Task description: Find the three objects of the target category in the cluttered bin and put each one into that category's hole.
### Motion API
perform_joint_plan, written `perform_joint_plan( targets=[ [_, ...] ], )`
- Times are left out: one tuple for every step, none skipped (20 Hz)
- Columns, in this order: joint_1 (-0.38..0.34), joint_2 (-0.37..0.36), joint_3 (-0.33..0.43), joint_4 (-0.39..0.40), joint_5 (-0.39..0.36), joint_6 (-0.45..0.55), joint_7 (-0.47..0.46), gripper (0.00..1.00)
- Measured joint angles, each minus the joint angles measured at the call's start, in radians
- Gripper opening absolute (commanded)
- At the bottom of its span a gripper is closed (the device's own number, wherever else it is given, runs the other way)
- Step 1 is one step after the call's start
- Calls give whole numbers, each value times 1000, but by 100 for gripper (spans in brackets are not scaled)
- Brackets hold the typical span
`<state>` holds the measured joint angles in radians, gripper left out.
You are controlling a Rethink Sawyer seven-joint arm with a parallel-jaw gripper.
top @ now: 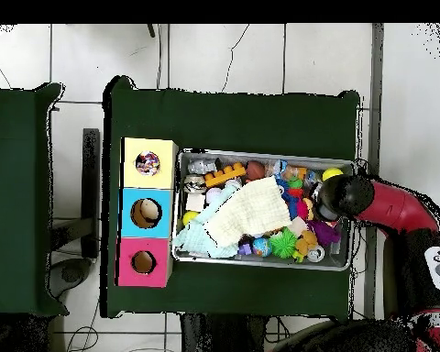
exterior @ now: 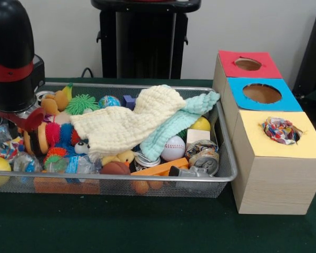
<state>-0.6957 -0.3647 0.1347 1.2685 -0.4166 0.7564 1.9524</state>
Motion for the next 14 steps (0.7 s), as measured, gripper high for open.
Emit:
perform_joint_plan(
  targets=[
    [0,-1,0,1,0,0,0,0],
    [0,-2,0,1,0,0,0,0],
    [0,-2,0,1,0,-1,0,0],
    [0,-2,0,2,-1,-2,0,0],
    [-1,-3,0,3,-1,-6,0,0],
    [-1,-4,0,3,-1,-8,0,0],
    [-1,-4,0,4,-1,-13,0,0],
    [-1,-4,0,5,-1,-19,0,0],
    [-1,-4,0,6,-1,-23,0,0],
    [-1,-4,0,6,-1,-24,0,0],
    [-1,-4,0,7,-1,-26,0,0],
    [-1,-4,0,8,-1,-28,0,0],
    [-1,-4,0,9,-1,-30,0,0],
    [-2,-4,0,9,-1,-30,0,0]
  ],
)
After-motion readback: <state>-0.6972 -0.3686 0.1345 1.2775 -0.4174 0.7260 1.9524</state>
